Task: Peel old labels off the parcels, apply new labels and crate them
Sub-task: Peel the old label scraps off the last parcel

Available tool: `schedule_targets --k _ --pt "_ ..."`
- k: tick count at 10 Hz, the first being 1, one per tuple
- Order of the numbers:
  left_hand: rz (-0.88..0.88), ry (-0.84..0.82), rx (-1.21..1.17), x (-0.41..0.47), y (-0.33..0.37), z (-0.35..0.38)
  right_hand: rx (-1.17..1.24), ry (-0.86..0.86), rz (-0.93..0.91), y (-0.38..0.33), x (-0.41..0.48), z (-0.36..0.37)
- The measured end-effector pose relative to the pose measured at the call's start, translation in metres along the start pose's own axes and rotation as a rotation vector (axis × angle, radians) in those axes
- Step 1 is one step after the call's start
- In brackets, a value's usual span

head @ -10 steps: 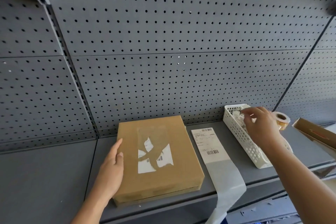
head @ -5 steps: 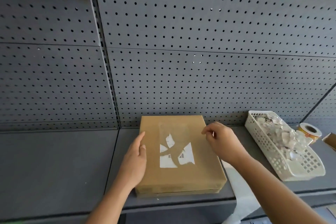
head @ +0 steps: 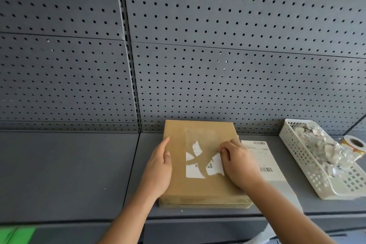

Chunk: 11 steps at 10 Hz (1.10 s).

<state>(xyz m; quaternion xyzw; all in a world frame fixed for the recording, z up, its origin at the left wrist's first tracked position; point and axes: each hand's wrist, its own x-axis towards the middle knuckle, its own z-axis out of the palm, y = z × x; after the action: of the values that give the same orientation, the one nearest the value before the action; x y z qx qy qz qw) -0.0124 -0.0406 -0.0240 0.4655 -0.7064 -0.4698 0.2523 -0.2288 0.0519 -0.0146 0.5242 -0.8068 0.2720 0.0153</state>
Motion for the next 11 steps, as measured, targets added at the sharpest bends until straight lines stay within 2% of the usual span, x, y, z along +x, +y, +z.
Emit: schedule_targets --k 2,4,6,7,9,11 --pt "0.001 0.009 0.007 0.001 -0.001 0.002 -0.054 0.06 -0.025 0.0 -0.005 0.005" --pt "0.006 0.011 0.007 0.002 -0.001 0.002 0.136 0.039 0.023 0.002 -0.004 -0.002" --pt "0.004 0.007 0.019 0.001 -0.001 0.002 0.061 0.01 -0.024 -0.001 -0.008 -0.002" --pt "0.009 0.008 0.016 0.002 -0.002 0.002 0.161 -0.03 0.022 0.0 -0.007 -0.007" --pt "0.011 0.008 0.022 0.003 -0.003 0.002 -0.006 -0.029 -0.043 0.002 -0.003 -0.004" --pt "0.005 0.01 0.012 0.002 -0.002 0.002 -0.324 -0.117 -0.055 -0.009 0.003 0.001"
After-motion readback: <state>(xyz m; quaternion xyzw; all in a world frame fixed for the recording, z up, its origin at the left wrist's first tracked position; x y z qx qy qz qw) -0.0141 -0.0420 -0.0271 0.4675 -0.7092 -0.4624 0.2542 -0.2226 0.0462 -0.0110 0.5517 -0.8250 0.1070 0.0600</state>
